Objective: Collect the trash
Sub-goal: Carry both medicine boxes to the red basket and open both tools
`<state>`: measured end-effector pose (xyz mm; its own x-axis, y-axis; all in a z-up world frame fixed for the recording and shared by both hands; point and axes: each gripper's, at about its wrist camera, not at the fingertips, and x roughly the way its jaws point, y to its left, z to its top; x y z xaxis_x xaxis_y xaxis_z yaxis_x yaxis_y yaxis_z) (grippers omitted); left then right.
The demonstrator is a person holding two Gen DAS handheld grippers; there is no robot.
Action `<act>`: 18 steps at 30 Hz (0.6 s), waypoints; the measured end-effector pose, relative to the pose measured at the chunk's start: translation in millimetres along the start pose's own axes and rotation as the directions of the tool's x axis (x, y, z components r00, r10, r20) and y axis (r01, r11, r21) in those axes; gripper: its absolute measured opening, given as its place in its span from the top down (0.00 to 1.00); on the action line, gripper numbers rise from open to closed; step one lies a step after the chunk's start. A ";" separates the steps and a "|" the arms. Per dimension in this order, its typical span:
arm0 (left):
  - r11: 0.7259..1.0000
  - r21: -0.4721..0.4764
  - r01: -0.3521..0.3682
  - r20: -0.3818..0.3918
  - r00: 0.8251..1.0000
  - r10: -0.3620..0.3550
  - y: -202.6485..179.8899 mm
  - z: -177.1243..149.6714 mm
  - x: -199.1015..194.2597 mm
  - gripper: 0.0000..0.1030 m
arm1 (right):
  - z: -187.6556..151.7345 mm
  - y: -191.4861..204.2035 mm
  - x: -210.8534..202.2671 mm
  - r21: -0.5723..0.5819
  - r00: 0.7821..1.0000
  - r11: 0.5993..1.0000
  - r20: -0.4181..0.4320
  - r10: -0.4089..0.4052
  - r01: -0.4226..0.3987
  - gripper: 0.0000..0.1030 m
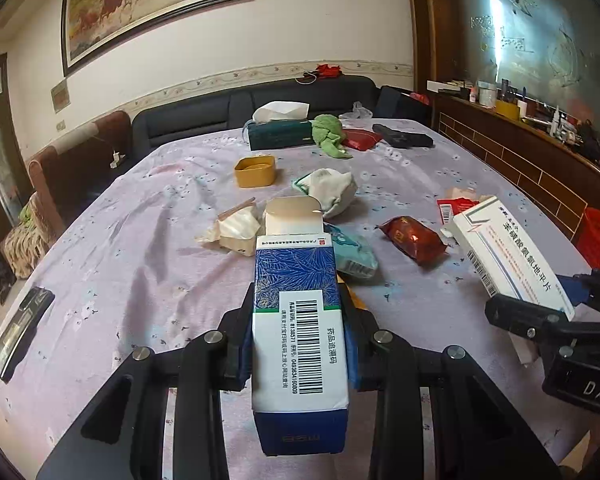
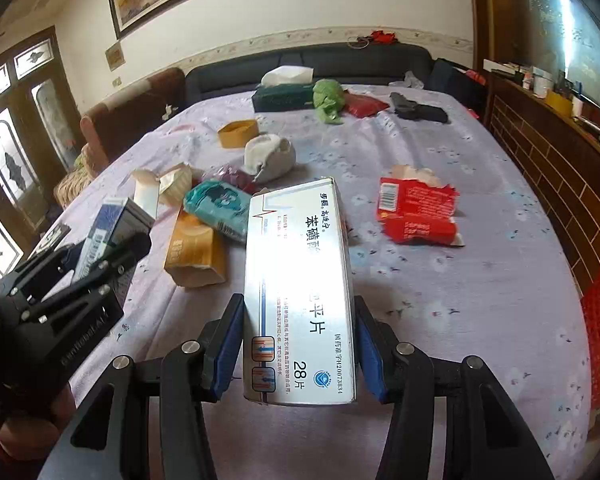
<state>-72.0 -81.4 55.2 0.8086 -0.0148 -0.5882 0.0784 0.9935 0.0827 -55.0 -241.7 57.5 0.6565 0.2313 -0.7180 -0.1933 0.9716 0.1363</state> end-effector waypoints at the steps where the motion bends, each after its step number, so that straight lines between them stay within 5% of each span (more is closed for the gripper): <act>1: 1.000 0.005 -0.003 0.001 1.000 0.003 -1.1 -0.5 -0.7 0.68 | -0.3 -1.5 -1.6 0.003 1.000 1.000 0.004 -0.001 0.001 0.46; 18: 1.000 0.019 -0.021 0.017 1.000 0.021 -3.7 -1.1 -4.8 0.68 | -2.8 -8.1 -4.5 0.019 1.000 1.000 0.003 0.000 0.000 0.46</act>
<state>-76.8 -84.9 56.9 0.8198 0.0038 -0.5726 0.0728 0.9912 0.1107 -58.5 -250.7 57.7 0.6590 0.2316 -0.7156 -0.1793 0.9724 0.1497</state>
